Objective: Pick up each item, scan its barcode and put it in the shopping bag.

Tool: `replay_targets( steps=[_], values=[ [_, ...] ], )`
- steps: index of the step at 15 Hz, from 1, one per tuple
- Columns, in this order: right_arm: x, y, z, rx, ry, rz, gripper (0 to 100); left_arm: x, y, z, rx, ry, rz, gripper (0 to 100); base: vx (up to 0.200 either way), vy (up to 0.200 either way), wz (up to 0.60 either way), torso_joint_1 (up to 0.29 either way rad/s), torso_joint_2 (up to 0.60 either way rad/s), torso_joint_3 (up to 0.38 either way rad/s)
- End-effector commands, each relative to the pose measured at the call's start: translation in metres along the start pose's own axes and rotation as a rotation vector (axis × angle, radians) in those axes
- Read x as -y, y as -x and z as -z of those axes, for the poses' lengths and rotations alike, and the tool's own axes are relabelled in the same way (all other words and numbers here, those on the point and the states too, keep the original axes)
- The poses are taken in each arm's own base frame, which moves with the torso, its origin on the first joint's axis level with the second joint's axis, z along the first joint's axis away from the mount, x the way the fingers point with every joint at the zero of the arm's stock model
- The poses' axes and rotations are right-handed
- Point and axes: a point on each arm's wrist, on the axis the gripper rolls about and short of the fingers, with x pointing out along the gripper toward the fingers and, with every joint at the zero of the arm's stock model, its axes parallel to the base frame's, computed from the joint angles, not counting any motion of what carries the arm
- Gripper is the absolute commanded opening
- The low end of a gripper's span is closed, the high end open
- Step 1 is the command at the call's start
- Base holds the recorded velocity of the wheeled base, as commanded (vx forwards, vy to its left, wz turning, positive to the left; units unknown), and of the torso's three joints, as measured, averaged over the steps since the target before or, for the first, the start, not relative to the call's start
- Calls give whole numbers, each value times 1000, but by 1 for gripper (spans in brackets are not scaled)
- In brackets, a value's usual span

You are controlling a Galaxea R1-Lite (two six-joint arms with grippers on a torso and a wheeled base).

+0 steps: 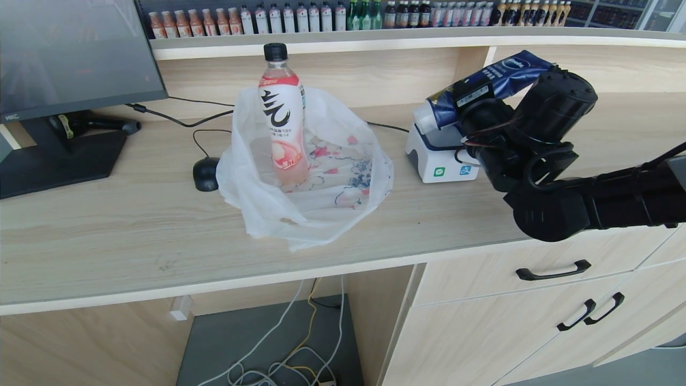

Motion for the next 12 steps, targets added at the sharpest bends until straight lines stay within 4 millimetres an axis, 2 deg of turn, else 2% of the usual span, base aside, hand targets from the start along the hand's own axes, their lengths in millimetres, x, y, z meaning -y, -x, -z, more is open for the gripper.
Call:
replay_targets(
  steps=[1,9,11,12],
  values=[
    [2,-1,1,-2,3,5,0,0,0,0,0,0,0,100,0,0,0,0,0,0],
    [-5,2,-5,8,-2,-8,0,0,0,0,0,0,0,100,0,0,0,0,0,0],
    [-14,9,-13,18,20,-18,0,0,0,0,-2,0,0,100,0,0,0,0,0,0],
    [-18,20,-21,17,122,-25,0,0,0,0,0,0,0,100,0,0,0,0,0,0]
  ],
)
